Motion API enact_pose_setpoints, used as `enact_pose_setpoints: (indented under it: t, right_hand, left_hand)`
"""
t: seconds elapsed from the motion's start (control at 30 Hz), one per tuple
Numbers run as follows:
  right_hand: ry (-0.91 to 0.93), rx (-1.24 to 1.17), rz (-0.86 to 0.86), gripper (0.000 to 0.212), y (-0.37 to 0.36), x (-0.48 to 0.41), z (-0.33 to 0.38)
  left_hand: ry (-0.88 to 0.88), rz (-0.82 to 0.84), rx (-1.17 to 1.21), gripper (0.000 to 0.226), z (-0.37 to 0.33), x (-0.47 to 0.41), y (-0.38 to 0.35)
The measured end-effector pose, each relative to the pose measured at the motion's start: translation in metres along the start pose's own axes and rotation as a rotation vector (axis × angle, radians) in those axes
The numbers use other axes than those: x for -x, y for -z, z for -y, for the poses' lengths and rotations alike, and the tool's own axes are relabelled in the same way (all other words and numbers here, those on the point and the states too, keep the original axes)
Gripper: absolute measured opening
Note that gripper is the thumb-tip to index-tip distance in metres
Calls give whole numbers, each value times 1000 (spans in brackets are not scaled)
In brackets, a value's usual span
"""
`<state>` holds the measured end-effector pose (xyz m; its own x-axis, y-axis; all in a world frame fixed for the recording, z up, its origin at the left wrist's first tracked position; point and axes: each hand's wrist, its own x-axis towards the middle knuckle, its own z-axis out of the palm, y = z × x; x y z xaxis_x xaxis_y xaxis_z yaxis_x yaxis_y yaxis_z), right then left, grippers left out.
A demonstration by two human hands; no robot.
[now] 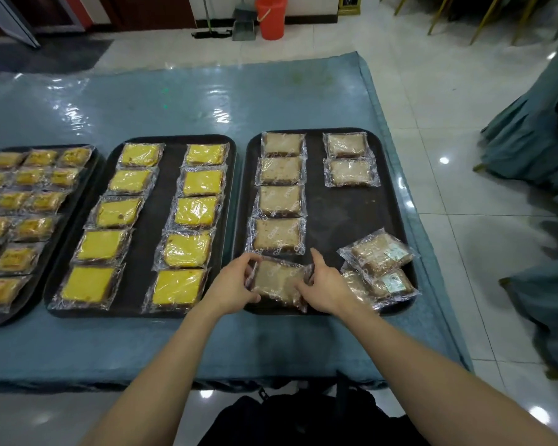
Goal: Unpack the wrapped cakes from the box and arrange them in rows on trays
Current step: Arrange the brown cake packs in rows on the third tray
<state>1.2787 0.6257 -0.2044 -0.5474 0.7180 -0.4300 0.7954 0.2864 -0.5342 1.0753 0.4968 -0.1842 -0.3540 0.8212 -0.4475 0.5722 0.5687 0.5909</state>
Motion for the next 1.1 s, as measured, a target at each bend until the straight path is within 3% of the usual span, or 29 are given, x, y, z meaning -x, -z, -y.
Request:
enact_pose_setpoints:
  t: [0.13,0.23,0.3,0.33,0.4,0.5,0.6,0.67,0.77,0.87,0.97,1.1]
  right_hand:
    - [1,105,7,51,13,1,3]
    - [-49,-9,-90,61,29,8,1]
    - [-84,-99,-170,46,39,9,-11]
    - [-108,-179,-198,44,46,13,-17]
    - [-148,-297,-210,65,59,22,-28]
    - [-194,-206,-268,27,74,34,-51]
    - [-320,-277,-355,37,80,41,-66]
    - [-375,-320,-389,35,83,44,-73]
    - [-409,-181,-353,32,90,54,-78]
    - [-298,88,-412,36,90,57,-80]
    - [-139,202,-391,26,84,51,-78]
    - [-116,219,-374,18,76,44,-66]
  left_hand:
    - [-43,32,367,80,-20,-6,16]
    - [-115,76,475,76,-45,-24,19]
    - [-156,108,480,76,-60,-40,10]
    - [-174,126,461,75,-69,-47,1]
    - [-211,133,393,73,-86,-61,-20]
    - [-220,80,337,60,-111,-76,-44]
    - [-262,33,134,39,-119,-83,-55]
    - [-285,73,-86,36,-120,-80,-58]
    - [-267,204,-180,50,-118,-72,-67]
    - [-169,241,80,58,-116,-68,-78]
    - [-155,214,129,49,-110,-65,-85]
    - [-114,262,157,41,-90,-54,-74]
